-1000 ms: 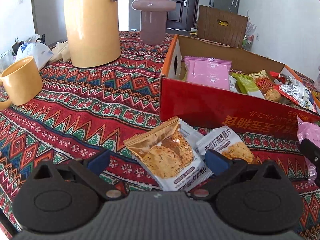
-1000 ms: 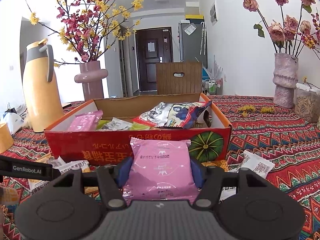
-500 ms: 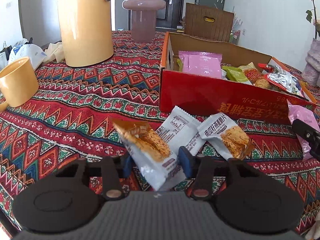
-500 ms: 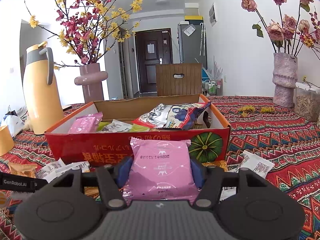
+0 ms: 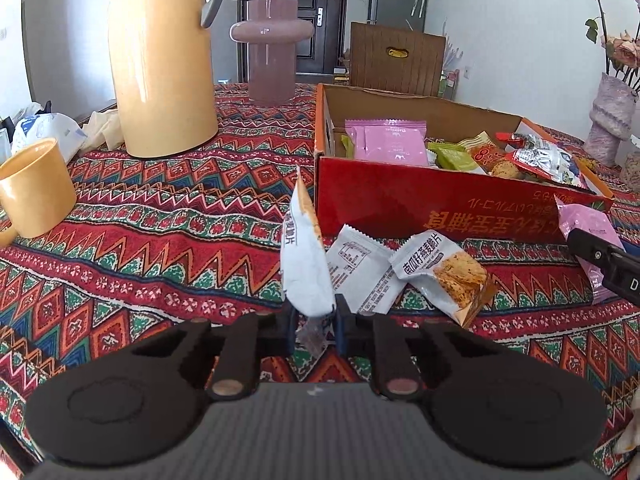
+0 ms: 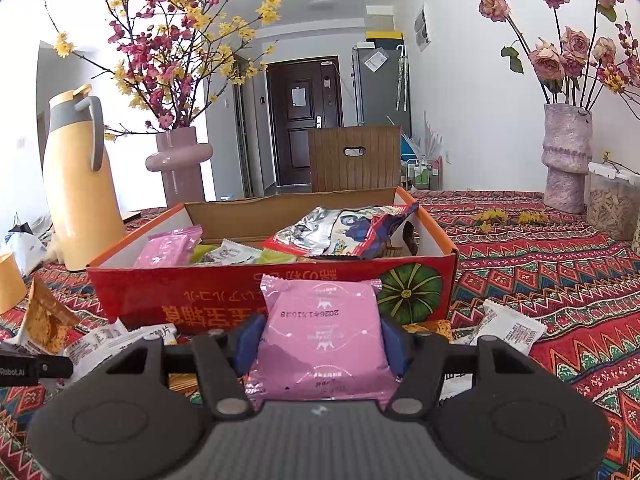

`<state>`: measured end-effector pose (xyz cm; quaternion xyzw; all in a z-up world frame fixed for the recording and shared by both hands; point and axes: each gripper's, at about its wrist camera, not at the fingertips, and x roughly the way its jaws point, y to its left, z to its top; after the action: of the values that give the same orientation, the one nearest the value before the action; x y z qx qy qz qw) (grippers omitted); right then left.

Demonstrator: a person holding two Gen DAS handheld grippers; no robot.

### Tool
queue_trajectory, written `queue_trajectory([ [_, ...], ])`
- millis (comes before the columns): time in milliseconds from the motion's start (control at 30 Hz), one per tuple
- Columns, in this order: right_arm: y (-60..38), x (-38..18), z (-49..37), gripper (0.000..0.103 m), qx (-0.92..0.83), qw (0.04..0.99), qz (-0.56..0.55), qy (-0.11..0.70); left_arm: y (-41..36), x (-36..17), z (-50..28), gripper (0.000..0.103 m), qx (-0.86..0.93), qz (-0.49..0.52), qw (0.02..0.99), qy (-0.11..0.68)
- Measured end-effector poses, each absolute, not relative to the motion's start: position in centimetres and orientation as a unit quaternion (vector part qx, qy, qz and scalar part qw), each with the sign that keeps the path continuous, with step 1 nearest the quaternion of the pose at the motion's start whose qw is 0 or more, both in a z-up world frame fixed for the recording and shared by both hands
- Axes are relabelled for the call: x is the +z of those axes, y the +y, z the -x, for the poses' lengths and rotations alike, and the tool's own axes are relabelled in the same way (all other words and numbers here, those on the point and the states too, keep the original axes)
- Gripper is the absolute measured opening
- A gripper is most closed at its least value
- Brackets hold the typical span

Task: Organize snacks
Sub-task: 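Grasp a white snack packet from the pile with the left gripper, then carry both packets over the box and open both grippers to drop them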

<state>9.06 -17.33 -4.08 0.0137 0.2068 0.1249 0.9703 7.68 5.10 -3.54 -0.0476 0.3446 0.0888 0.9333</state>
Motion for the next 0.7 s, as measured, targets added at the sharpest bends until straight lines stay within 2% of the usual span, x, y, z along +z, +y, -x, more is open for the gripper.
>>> queue_trajectory([
  [200,-17.2,-4.0,-8.6,0.06,0.12,0.973,-0.009,0.199,5.0,-2.5,-7.1,0.018,0.079,0.048,0.939,0.33],
  [233,-17.1,-3.9,-8.4,0.057,0.12,0.973,-0.008,0.196,4.9,-2.2,-7.0,0.018,0.076,0.048,0.941,0.327],
  [267,-17.1,-3.8,-8.3,0.042,0.122,0.973,-0.005,0.195,4.8,-2.0,-7.0,0.018,0.074,0.047,0.942,0.324],
  [300,-17.0,-3.7,-8.2,0.036,0.124,0.973,-0.007,0.195,4.6,-1.7,-7.0,0.018,0.072,0.047,0.943,0.321],
  [467,-17.1,-3.4,-8.0,0.035,0.124,0.972,-0.006,0.2,4.0,-0.7,-7.4,0.018,0.058,0.044,0.948,0.309],
  [533,-17.3,-3.4,-8.1,0.04,0.125,0.969,-0.006,0.214,3.9,-0.6,-7.4,0.018,0.054,0.044,0.949,0.307],
  [633,-17.8,-3.5,-7.4,0.073,0.136,0.962,-0.001,0.235,4.0,-0.5,-7.3,0.018,0.051,0.044,0.949,0.308],
  [700,-18.0,-4.0,-6.9,0.074,0.143,0.956,0.014,0.256,4.1,-0.5,-7.2,0.018,0.049,0.043,0.949,0.309],
])
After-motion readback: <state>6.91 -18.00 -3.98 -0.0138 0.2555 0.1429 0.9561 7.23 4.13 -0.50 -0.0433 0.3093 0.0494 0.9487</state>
